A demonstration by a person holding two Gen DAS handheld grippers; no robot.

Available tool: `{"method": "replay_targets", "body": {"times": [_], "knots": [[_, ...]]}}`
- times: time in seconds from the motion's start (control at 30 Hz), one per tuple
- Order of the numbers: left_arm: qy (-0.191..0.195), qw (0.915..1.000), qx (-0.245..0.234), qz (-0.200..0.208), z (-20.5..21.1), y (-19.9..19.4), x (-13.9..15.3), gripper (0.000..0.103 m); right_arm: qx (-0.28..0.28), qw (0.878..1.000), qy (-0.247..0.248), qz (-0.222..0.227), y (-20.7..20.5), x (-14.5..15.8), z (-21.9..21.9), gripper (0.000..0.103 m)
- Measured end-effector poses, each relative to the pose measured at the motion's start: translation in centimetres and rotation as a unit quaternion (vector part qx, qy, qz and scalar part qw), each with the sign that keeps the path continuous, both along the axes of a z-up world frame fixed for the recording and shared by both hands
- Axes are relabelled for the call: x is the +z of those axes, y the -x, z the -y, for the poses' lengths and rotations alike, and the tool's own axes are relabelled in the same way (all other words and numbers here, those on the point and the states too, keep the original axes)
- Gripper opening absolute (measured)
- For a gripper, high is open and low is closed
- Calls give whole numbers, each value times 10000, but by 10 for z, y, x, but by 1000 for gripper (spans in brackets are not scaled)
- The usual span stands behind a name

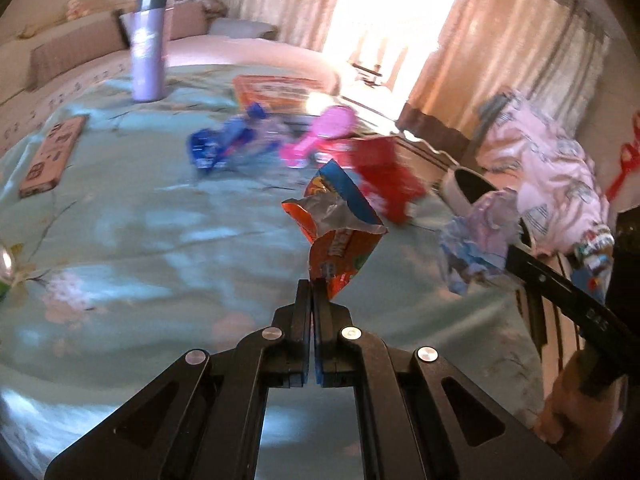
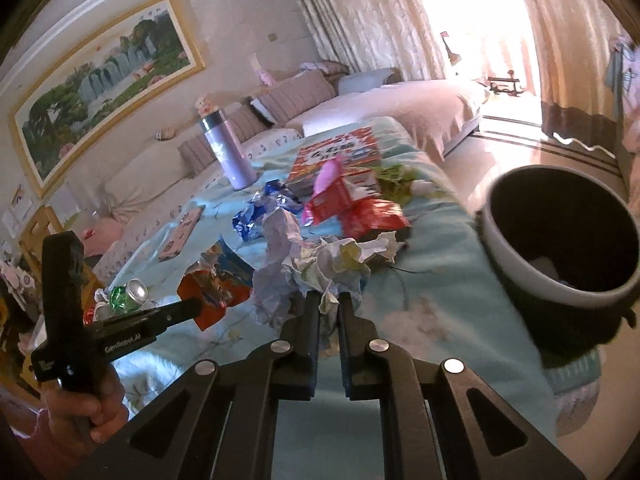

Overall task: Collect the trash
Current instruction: 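Grasp the orange snack bag with the left tool while the right tool grasps crumpled white paper, then carry the orange bag and white paper over the black bin and open both tools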

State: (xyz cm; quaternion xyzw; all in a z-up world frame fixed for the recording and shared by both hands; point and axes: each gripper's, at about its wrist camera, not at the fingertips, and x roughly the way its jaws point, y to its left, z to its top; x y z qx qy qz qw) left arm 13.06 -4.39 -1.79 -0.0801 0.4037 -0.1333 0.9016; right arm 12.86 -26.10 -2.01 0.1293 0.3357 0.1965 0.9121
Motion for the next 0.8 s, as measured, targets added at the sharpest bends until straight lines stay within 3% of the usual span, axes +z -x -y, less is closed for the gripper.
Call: {"method": "replay_targets", "body": {"times": [0.8], "knots": [[-140,9942,-1047,210,117,-16,22,1,-1303,9913,-161,99,10,0,116,8]]}}
